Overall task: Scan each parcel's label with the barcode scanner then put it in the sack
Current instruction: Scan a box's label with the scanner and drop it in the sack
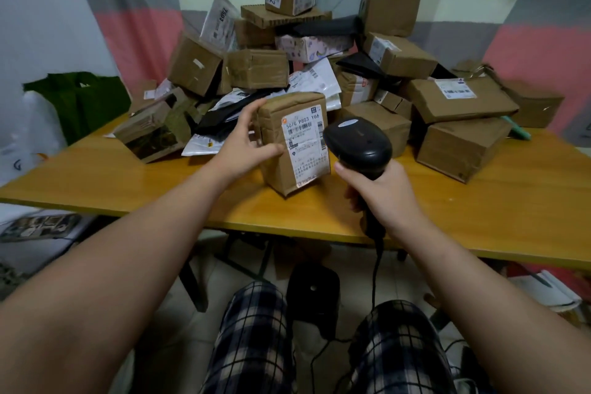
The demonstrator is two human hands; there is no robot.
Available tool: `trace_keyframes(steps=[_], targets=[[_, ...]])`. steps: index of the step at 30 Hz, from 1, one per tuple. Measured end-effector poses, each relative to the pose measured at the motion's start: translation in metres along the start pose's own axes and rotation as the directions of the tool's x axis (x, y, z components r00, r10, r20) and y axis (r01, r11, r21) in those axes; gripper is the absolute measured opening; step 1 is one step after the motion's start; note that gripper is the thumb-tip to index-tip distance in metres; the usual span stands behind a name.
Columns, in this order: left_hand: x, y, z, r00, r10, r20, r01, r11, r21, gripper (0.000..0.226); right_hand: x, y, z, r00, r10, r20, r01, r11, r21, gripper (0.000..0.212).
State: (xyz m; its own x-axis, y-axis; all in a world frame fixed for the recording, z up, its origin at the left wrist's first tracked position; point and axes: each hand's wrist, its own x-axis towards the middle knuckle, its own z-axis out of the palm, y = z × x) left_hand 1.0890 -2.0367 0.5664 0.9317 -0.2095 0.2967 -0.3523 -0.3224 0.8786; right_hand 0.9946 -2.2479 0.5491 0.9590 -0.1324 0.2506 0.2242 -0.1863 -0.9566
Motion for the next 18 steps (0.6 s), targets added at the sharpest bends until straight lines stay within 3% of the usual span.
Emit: trace_keyframes(steps=[8, 18], targets=[[0.005, -0.011, -0.002, 1.0, -0.008, -0.018, 0.007, 1.0, -0.011, 0.083, -0.006, 0.009, 0.012, 0.999, 0.004, 0.039, -0.004, 1.0, -0.001, 0.012], [0.008, -0.012, -0.005, 1.0, -0.018, -0.02, 0.019, 0.999, 0.047, 0.084, -0.007, 0.009, 0.01, 0.998, 0.007, 0.06, -0.005, 0.999, -0.035, 0.019]])
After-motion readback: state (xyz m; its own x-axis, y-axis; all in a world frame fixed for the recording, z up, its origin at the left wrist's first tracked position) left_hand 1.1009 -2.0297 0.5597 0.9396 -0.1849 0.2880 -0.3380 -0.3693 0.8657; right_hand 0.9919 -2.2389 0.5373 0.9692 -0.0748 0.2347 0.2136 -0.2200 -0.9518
